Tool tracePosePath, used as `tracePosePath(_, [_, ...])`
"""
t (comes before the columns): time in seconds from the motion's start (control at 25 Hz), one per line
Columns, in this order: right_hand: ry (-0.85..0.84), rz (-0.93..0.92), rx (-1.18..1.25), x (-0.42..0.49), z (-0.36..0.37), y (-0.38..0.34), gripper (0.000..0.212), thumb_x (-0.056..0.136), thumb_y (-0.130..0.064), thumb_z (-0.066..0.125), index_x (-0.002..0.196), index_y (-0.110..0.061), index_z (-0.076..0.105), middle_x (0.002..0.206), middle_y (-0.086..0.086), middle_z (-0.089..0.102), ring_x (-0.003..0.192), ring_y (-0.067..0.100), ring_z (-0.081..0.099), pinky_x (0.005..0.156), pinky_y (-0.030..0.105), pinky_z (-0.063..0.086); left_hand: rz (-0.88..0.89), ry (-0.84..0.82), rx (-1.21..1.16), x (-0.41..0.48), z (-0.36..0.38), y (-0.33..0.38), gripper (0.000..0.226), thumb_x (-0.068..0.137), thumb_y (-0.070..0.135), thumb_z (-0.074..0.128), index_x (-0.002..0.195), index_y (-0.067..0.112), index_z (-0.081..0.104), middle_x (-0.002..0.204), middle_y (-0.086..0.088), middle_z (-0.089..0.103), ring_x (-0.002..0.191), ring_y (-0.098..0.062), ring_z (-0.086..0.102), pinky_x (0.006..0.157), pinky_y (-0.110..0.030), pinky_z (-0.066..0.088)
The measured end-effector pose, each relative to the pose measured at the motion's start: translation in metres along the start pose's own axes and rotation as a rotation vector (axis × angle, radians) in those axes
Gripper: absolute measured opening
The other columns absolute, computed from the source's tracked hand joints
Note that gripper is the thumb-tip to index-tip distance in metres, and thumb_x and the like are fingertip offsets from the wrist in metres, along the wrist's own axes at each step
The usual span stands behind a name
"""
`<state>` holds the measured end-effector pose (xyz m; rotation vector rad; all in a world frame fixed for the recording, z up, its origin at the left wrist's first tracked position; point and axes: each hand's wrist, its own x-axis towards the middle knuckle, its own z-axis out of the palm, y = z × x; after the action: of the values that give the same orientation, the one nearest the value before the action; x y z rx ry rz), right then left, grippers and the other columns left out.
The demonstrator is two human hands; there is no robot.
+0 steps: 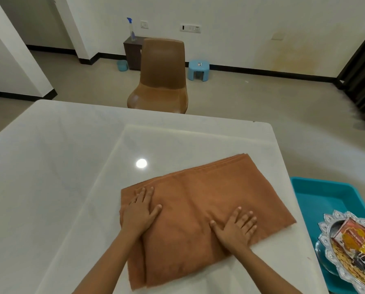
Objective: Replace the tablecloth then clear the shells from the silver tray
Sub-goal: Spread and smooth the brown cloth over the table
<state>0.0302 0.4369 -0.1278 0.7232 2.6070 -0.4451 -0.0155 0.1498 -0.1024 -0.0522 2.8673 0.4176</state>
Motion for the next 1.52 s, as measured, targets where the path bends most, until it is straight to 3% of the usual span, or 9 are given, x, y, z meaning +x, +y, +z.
tracePosePath(0.28, [0.218,-0.270,-0.100,0.052,-0.051,-0.044,0.069,0.100,-0.032,0.034,0.151,-0.005,-0.005,0.156,0.027,-0.008,0.144,0.039,-0.010,0.116,0.055,-0.002,-0.168,-0.013,-0.435,-0.023,0.003,0.026,0.064,0.095,0.047,0.044,0.145,0.011,0.029,0.139,-0.014,0.047,0.121,-0.029,0.051,0.101,-0.039,0.043])
tracePosePath(0.48, [-0.103,-0.422,0.045,-0.015,0.008,-0.059,0.107,0.072,-0.085,0.012,0.151,-0.017,-0.011,0.156,0.010,-0.022,0.144,0.023,-0.021,0.113,0.042,-0.016,-0.129,-0.159,-0.375,-0.029,0.015,0.017,0.074,0.086,0.061,0.040,0.145,0.018,0.032,0.142,-0.010,0.040,0.126,-0.028,0.043,0.103,-0.040,0.037])
tracePosePath(0.6, [-0.071,-0.504,-0.044,0.008,0.004,-0.042,0.101,0.074,-0.083,0.014,0.151,-0.024,-0.010,0.158,0.003,-0.018,0.145,0.016,-0.016,0.115,0.036,-0.014,-0.152,-0.143,-0.589,-0.053,0.032,0.041,0.054,0.092,0.043,0.050,0.135,0.013,0.039,0.131,-0.009,0.051,0.113,-0.023,0.053,0.094,-0.031,0.044])
tracePosePath(0.72, [-0.126,-0.484,-0.048,0.024,-0.022,-0.050,0.078,0.094,-0.058,0.032,0.152,-0.019,-0.003,0.160,0.007,-0.010,0.147,0.020,-0.010,0.118,0.039,-0.007,-0.178,-0.169,-0.747,-0.064,0.032,0.055,0.053,0.088,0.036,0.062,0.131,0.014,0.040,0.121,0.000,0.053,0.100,-0.015,0.054,0.078,-0.021,0.043])
tracePosePath(0.88, [-0.162,-0.368,0.468,-0.015,-0.026,-0.085,0.076,0.091,-0.058,0.046,0.149,-0.015,0.024,0.151,0.005,0.030,0.142,0.022,0.024,0.118,0.035,0.018,-0.136,-0.120,-0.887,-0.072,0.017,0.076,0.065,0.066,0.039,0.079,0.119,0.023,0.045,0.107,0.011,0.056,0.088,-0.002,0.057,0.063,-0.010,0.044])
tracePosePath(1.0, [-0.302,-0.245,0.731,-0.039,-0.022,-0.094,0.060,0.079,-0.059,0.064,0.122,-0.018,0.055,0.118,0.006,0.062,0.111,0.023,0.059,0.102,0.041,0.044,-0.050,-0.030,-0.950,-0.074,0.006,0.091,0.065,0.063,0.031,0.081,0.119,0.032,0.047,0.110,0.015,0.057,0.096,-0.002,0.058,0.067,-0.009,0.047])
tracePosePath(1.2, [-0.531,-0.079,1.160,-0.031,-0.054,-0.069,0.016,0.088,-0.012,0.061,0.105,-0.010,0.062,0.092,0.013,0.069,0.084,0.027,0.069,0.073,0.039,0.058,-0.082,-0.345,-1.363,-0.070,0.001,0.103,0.033,0.088,0.027,0.065,0.120,0.025,0.058,0.120,0.001,0.062,0.105,-0.013,0.064,0.085,-0.026,0.055])
tracePosePath(1.36, [-0.523,0.045,1.285,-0.012,-0.068,-0.033,0.010,0.093,-0.014,0.056,0.100,-0.009,0.061,0.065,0.003,0.053,0.054,0.013,0.046,0.053,0.024,0.045,-0.170,-0.007,-0.884,-0.053,0.019,0.101,0.024,0.091,0.031,0.059,0.115,0.032,0.053,0.127,0.002,0.053,0.115,-0.017,0.055,0.091,-0.024,0.044])
tracePosePath(1.52, [-0.461,0.076,1.607,0.000,-0.104,0.020,0.021,0.095,-0.010,0.050,0.113,-0.007,0.060,0.097,0.014,0.068,0.087,0.027,0.063,0.084,0.040,0.053,-0.294,-0.091,-0.740,-0.037,0.033,0.102,0.081,0.076,0.055,0.067,0.139,0.014,0.037,0.138,-0.006,0.043,0.123,-0.028,0.047,0.100,-0.037,0.043])
